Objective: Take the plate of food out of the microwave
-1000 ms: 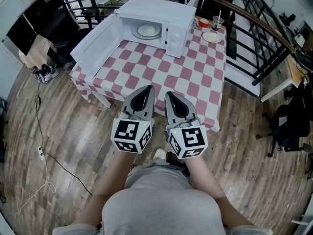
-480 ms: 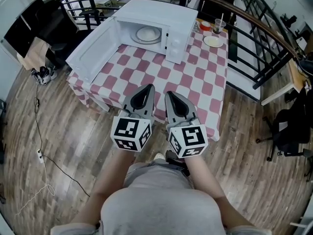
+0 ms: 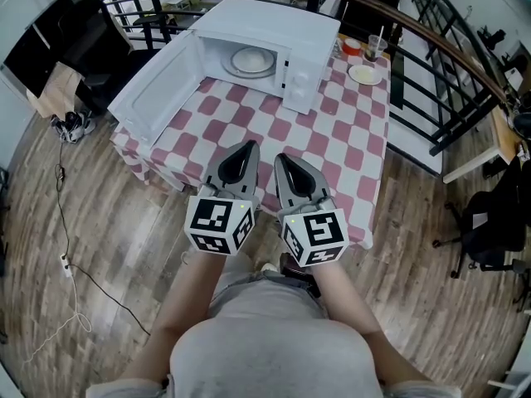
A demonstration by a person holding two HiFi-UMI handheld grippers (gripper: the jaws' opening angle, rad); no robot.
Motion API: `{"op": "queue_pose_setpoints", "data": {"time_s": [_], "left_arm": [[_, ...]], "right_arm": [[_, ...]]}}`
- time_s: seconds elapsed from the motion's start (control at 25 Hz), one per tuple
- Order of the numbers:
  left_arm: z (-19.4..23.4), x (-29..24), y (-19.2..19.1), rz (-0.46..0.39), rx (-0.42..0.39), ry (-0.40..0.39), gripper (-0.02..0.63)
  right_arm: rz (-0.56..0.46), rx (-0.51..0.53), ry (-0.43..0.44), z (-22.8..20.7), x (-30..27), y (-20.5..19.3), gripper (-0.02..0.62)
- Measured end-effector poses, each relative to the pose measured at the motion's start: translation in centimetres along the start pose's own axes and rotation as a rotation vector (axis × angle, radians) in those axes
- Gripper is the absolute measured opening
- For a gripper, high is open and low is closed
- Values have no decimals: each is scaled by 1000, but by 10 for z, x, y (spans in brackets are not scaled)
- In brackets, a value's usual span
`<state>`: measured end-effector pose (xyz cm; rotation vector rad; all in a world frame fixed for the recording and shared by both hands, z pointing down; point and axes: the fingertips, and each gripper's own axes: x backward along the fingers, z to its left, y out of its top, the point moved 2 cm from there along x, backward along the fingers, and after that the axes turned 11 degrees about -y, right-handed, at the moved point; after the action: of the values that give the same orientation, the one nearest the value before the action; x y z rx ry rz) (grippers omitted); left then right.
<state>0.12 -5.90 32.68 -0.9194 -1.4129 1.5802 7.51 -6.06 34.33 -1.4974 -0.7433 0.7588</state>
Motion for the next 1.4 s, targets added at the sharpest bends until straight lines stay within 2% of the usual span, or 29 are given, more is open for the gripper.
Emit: {"op": "queue_pose_setpoints", "data": {"time_s": [0.56, 1.0, 1.4], "left_arm": [[55, -41, 13, -4, 15, -56, 0], [108, -79, 14, 11, 36, -123, 0], [160, -109, 0, 70, 82, -189, 2]], "right_arm": [[26, 24, -38, 0, -62, 6, 26], [38, 35, -119, -8, -120, 7, 26], [66, 36, -186, -2, -171, -3, 26]]}}
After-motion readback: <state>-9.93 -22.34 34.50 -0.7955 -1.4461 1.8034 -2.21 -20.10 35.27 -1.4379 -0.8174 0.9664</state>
